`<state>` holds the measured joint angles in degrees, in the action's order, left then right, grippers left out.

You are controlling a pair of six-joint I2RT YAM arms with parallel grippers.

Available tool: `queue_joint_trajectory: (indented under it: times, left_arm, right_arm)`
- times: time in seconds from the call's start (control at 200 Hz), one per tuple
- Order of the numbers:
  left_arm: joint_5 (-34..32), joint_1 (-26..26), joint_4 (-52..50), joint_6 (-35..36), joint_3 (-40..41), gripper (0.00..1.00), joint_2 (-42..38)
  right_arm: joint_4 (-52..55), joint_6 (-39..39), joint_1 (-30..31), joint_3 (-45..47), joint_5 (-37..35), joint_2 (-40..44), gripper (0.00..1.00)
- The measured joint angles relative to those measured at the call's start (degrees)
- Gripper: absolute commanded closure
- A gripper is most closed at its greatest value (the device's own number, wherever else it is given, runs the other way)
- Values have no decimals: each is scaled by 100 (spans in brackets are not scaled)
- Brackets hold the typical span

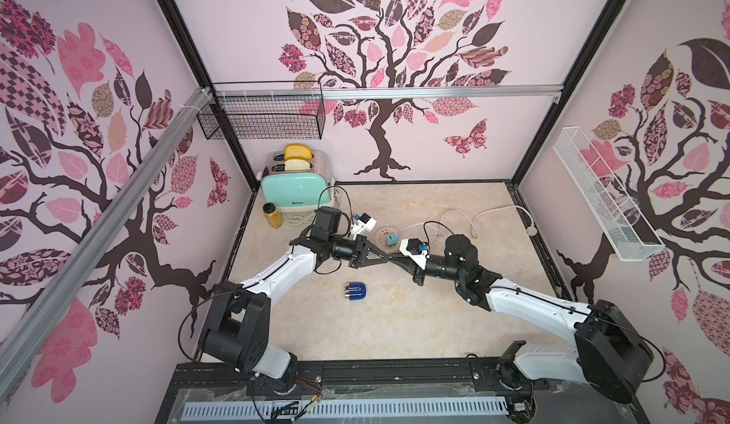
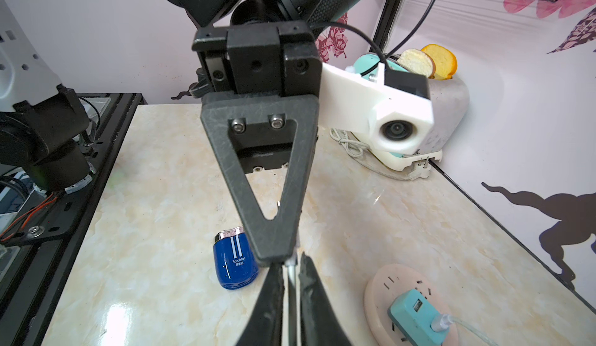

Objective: Charge the electric shaver
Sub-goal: Pick up the charging cable from the center of the board.

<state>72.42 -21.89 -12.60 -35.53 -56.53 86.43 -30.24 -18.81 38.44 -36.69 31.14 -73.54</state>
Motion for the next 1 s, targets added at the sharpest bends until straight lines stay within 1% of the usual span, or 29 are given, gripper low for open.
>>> queue_joint_trajectory:
  times: [0.115, 0.21, 0.355, 0.425, 0.445, 0.475, 0.5, 0.54, 0.595, 0.65, 0.705, 0.78, 0.81, 0.825, 0.845, 0.9, 1.0]
  left_arm:
    - [9, 2, -2, 7, -2, 100, 4]
    - [9, 4, -4, 15, -4, 100, 11]
    - [15, 4, -50, 85, -33, 100, 50]
    - [9, 4, -184, 229, -55, 80, 55]
    - [11, 4, -256, 258, -70, 73, 55]
    - [-7, 4, -415, 367, -114, 58, 55]
    - [-26, 20, -560, 525, -155, 49, 52]
    - [-68, 50, -826, 713, -243, 42, 42]
    - [-170, 184, -1158, 1005, -350, 35, -39]
    - [-319, 466, -1384, 1200, -389, 30, -258]
    - [-487, 833, -1467, 1333, -376, 29, -553]
    - [-916, 1346, -1541, 1609, -374, 28, -1054]
    - [-1132, 1493, -1606, 1792, -385, 28, -1239]
    - [-1272, 1552, -1711, 2009, -415, 28, -1327]
    - [-1386, 1582, -1808, 2127, -446, 28, -1399]
    - [-1821, 1576, -2175, 2798, -629, 28, -1510]
    - [-2653, 1314, -2570, 3965, -769, 25, -1523]
  right_arm:
    - [2, 2, 2, 0, -7, 0, 93]
    - [4, 11, 2, 0, -9, 0, 100]
    - [28, 22, 2, 0, -31, 0, 100]
    - [66, 20, 2, 0, -31, 0, 100]
    - [85, 20, 2, 0, -31, 0, 100]
    - [129, 17, 2, 0, -48, 2, 100]
    - [173, 11, 7, 0, -57, 11, 100]
    - [267, -13, 13, 0, -94, 37, 100]
    - [459, -48, 11, 0, -149, 120, 100]
    - [662, -74, 11, 2, -208, 251, 100]
    - [852, -103, 11, 7, -271, 417, 100]
    - [1104, -162, 11, 46, -348, 682, 100]
    - [1213, -188, 11, 68, -382, 780, 100]
    - [1272, -219, 11, 79, -402, 833, 100]
    - [1349, -232, 11, 87, -431, 881, 100]
    - [1591, -313, 11, 120, -522, 1036, 100]
    - [1956, -470, 11, 184, -726, 1244, 100]
